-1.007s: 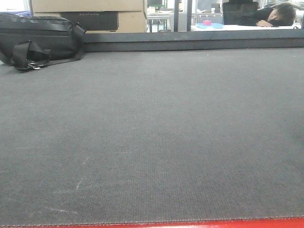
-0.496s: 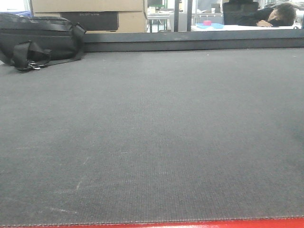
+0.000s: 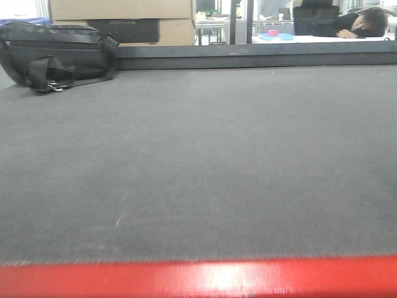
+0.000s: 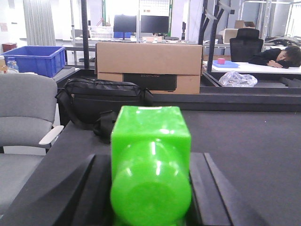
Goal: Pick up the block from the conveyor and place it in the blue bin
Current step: 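Drive the base away from the conveyor holding both blocks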
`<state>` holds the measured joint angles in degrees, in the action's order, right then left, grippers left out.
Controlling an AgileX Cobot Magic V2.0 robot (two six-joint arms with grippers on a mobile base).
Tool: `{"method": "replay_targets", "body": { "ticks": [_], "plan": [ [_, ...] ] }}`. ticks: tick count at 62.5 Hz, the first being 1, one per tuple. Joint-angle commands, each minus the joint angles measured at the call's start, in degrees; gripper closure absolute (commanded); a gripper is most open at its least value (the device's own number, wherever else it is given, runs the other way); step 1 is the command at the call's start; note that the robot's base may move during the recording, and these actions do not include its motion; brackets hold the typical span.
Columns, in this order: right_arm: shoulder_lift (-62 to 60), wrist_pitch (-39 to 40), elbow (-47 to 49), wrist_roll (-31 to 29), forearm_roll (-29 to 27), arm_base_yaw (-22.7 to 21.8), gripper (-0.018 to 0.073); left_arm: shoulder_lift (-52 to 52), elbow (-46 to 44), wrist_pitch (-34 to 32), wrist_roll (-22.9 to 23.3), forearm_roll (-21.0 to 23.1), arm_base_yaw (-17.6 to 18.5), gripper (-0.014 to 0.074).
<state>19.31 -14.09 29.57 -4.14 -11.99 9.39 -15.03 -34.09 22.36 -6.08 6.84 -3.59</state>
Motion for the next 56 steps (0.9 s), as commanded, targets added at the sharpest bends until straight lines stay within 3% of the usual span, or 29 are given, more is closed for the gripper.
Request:
{"method": "replay_targets", "body": {
  "ticks": [1, 56],
  "plan": [
    [-0.19, 1.28, 0.62, -0.46, 0.24, 0.04, 0.0715, 0.44, -0.38, -1.15, 0.09, 0.37, 0.35, 0.0708],
    [-0.19, 1.28, 0.62, -0.46, 0.24, 0.04, 0.0715, 5.27, -0.38, -1.15, 0.09, 0.37, 0.35, 0.0708]
  ]
}}
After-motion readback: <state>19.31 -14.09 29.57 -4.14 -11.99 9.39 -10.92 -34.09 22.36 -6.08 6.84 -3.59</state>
